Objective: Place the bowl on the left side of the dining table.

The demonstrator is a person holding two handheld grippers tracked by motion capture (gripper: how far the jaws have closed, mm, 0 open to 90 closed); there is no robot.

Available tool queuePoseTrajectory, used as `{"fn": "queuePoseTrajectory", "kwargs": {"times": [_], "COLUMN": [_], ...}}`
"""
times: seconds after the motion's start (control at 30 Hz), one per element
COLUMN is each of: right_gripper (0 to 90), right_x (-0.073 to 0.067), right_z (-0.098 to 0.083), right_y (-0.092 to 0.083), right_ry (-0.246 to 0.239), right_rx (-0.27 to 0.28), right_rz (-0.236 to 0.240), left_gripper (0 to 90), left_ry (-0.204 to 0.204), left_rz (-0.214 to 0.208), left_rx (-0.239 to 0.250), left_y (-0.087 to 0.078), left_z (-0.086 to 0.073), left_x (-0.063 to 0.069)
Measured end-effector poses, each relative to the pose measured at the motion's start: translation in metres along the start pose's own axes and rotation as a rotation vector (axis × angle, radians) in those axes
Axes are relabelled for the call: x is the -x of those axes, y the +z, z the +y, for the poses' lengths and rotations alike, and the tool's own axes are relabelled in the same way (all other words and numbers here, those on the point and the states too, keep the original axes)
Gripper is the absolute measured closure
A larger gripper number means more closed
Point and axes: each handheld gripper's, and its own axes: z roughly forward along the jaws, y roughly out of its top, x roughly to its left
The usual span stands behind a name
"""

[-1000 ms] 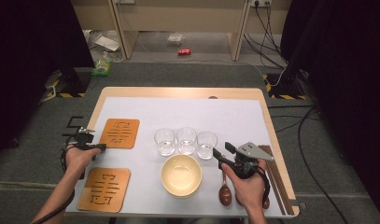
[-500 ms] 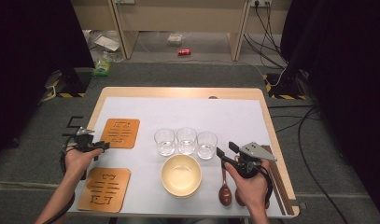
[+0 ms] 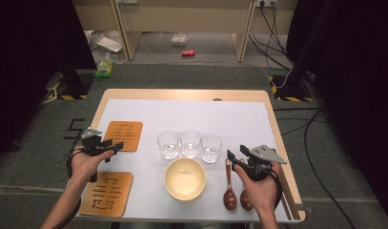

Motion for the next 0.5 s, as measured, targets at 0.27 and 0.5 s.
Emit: {"fn": "queuePoseTrajectory", "kwargs": {"times": [0.27,0.5], "right_gripper": [45.6,47.8], "right_x": [0.004,0.003], "right_z": [-0.004,-0.002], "right_y": [0.001,0.001], "right_ry": [0.005,-0.020], "right_rx": [-0.016,-0.039], "right_rz": [-0.020,-0.040], "left_gripper": [43.9,44.2], "left_ry": [-0.007,0.024], "left_rz": [-0.062,-0.112], "left_rx": [0.022,0.041], "left_y": [-0.008,-0.018], "left_z": [0.006,0.009], "left_x": [0.019,0.043]}}
